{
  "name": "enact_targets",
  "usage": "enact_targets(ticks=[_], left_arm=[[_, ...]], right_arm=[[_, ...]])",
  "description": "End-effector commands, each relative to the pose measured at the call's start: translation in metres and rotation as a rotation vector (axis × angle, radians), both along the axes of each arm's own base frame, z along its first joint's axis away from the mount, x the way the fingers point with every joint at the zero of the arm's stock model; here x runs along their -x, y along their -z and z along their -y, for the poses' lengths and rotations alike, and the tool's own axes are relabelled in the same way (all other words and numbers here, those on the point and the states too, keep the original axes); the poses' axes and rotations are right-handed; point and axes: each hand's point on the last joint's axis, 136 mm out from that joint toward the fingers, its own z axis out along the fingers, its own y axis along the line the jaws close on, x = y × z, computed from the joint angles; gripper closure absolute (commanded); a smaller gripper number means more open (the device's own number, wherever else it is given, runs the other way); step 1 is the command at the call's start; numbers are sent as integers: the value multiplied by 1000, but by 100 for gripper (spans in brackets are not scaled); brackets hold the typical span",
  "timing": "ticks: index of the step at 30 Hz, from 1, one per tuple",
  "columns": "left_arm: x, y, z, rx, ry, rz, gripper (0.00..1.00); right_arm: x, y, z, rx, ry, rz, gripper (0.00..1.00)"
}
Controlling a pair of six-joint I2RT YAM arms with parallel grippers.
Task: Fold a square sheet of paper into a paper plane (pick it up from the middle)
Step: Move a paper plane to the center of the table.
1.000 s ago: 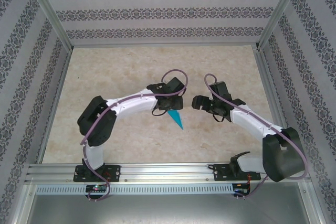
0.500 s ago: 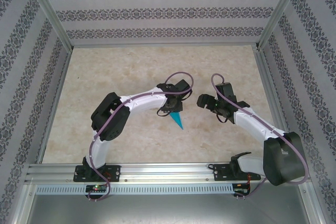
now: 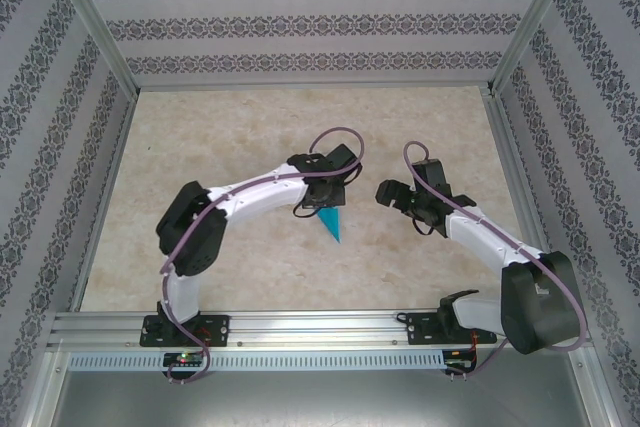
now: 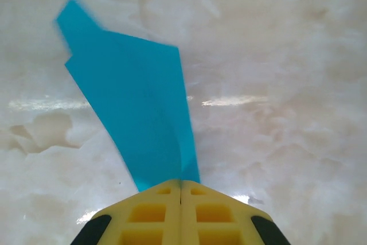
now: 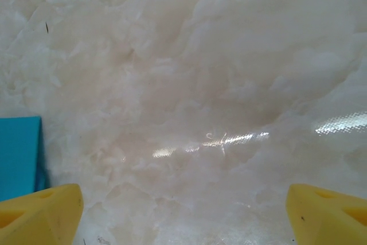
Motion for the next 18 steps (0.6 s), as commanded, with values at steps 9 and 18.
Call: enact_targets(ticks=[9, 18], left_arm=[[5, -34, 17, 324, 170, 222, 100], [11, -6, 26, 483, 171, 211, 100]], right_arm=[[-5, -30, -32, -198, -125, 134, 10], [10, -39, -65, -257, -213, 91, 34]])
